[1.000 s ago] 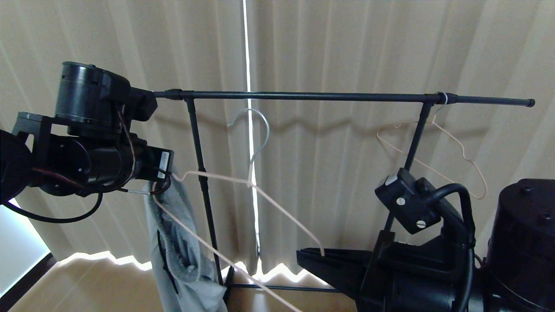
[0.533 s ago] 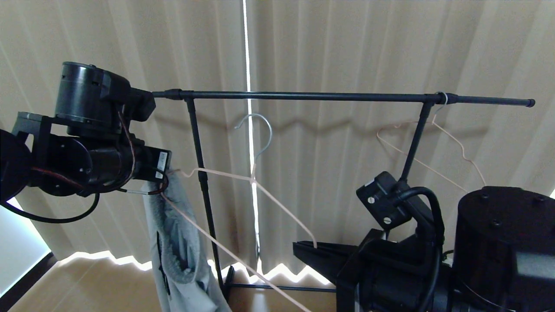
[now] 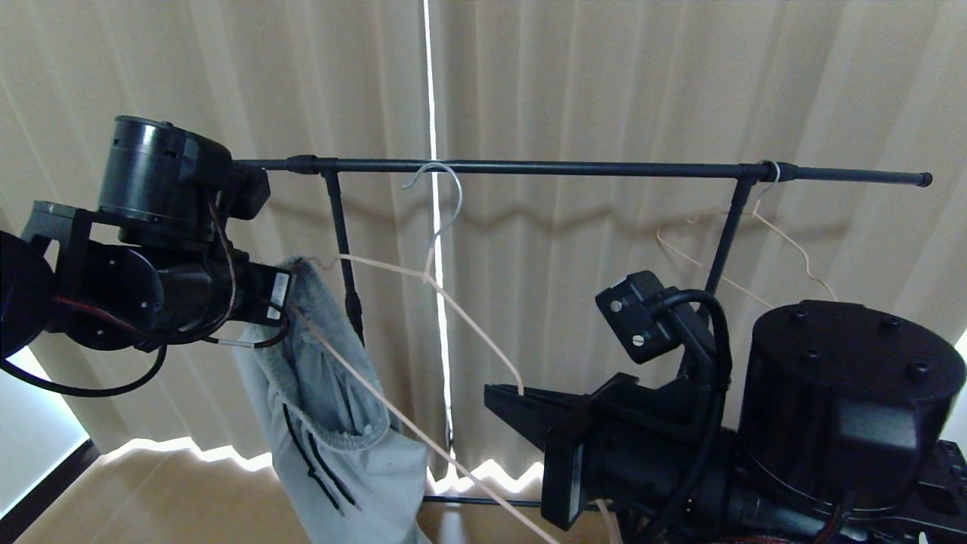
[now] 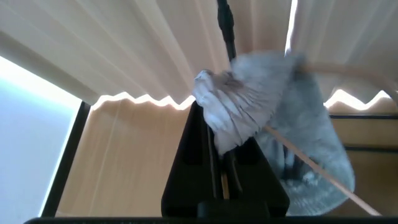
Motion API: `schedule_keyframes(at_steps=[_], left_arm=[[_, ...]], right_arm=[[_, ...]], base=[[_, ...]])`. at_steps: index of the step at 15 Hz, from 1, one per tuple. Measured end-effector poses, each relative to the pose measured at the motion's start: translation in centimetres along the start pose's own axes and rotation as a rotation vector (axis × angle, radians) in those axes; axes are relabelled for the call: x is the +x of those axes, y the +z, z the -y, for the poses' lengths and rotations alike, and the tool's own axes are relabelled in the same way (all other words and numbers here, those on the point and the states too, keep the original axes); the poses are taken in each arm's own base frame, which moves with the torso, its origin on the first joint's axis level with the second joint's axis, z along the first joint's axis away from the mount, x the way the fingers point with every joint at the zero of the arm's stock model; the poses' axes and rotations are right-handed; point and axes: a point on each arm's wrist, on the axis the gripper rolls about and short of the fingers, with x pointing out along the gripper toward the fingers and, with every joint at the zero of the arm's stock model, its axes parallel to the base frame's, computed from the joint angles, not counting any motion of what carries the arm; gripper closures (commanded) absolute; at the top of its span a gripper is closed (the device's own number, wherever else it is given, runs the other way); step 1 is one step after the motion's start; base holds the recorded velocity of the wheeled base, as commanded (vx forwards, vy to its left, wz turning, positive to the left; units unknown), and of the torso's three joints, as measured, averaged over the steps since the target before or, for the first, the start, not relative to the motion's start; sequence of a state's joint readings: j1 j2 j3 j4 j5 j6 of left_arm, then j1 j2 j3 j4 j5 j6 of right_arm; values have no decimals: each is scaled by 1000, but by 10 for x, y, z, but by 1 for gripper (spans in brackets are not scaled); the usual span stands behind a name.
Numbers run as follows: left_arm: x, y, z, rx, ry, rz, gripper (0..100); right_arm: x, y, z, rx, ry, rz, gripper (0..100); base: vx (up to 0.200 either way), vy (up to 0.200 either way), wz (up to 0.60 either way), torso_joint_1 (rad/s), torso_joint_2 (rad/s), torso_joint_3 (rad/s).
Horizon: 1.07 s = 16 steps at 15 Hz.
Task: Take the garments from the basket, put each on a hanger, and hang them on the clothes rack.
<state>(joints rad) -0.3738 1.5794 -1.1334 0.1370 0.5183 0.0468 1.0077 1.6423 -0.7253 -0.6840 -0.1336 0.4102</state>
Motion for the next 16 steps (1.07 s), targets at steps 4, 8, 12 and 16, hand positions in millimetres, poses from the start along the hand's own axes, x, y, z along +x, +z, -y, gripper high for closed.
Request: schedule_keyframes(at_steps=[4, 8, 12, 16], left_arm=[[-6, 4, -2, -12, -3, 23, 100], [-26, 9, 3, 0, -49, 76, 100], [-56, 7, 27, 72, -171, 115, 100], [-73, 7, 34, 202, -234, 143, 100]], right_arm=[[14, -12, 3, -8, -6, -39, 100], [19, -19, 6, -31, -18, -66, 100], [20, -16, 13, -73, -38, -58, 100], [20, -12, 24, -119, -67, -57, 100]], base=[[0, 0, 0, 0, 0, 0], [0, 0, 0, 0, 0, 0], [0, 0, 0, 0, 0, 0], [0, 0, 0, 0, 0, 0]])
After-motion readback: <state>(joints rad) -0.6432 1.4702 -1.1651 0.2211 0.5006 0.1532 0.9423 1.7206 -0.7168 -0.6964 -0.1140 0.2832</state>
